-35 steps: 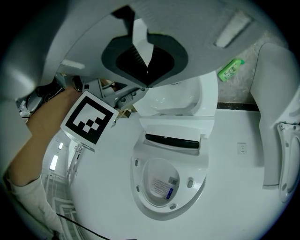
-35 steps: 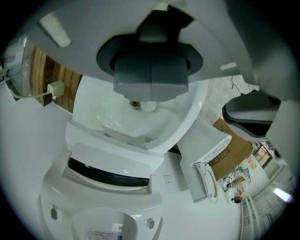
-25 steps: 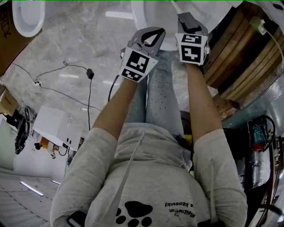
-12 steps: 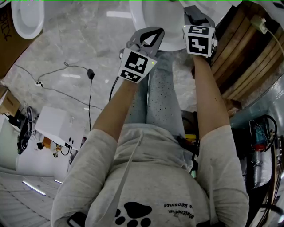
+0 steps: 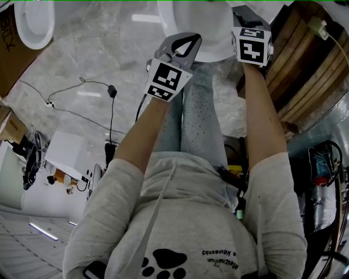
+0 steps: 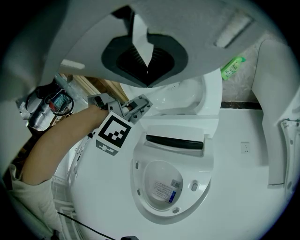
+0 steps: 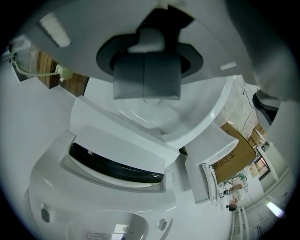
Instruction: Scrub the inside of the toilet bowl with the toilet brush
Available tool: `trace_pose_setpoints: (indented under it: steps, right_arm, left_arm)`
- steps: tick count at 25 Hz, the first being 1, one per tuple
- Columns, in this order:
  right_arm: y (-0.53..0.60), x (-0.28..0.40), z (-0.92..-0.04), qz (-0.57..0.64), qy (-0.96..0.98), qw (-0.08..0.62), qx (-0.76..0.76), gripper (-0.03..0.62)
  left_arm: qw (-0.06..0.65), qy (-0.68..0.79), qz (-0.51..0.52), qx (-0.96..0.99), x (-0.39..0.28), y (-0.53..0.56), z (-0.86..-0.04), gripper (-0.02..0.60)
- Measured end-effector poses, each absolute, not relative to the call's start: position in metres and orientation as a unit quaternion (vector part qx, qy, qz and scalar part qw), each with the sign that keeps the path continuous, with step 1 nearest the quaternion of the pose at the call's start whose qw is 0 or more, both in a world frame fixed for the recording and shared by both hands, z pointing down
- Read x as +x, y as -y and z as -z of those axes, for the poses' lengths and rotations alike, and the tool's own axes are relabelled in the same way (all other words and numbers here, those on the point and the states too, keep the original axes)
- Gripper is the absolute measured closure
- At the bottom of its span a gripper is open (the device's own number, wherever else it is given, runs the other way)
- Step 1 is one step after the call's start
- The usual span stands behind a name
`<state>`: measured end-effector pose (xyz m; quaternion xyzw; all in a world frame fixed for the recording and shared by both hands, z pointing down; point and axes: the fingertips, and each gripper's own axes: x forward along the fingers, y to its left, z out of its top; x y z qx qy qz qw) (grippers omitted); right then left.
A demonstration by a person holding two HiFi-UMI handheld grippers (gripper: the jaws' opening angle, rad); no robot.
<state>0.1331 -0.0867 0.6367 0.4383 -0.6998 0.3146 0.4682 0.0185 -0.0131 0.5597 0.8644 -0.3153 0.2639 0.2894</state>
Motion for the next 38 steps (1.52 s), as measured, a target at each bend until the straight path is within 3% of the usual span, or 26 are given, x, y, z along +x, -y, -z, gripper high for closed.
trace_pose_setpoints:
  steps: [13, 38]
  right_arm:
    - [0.071, 0.171, -0.637, -0.349, 0.673, 0.447, 0.474, 0.433]
    - [-0.009, 0.137, -0.645, -0.362, 0.651, 0.484, 0.459, 0.442]
  left_arm:
    - [0.285, 0.299, -0.264, 0.871, 0.024, 0.005, -0.557, 0.58]
    - [0.281, 0.3, -0.257, 0.875, -0.008, -0.028, -0.553, 0.58]
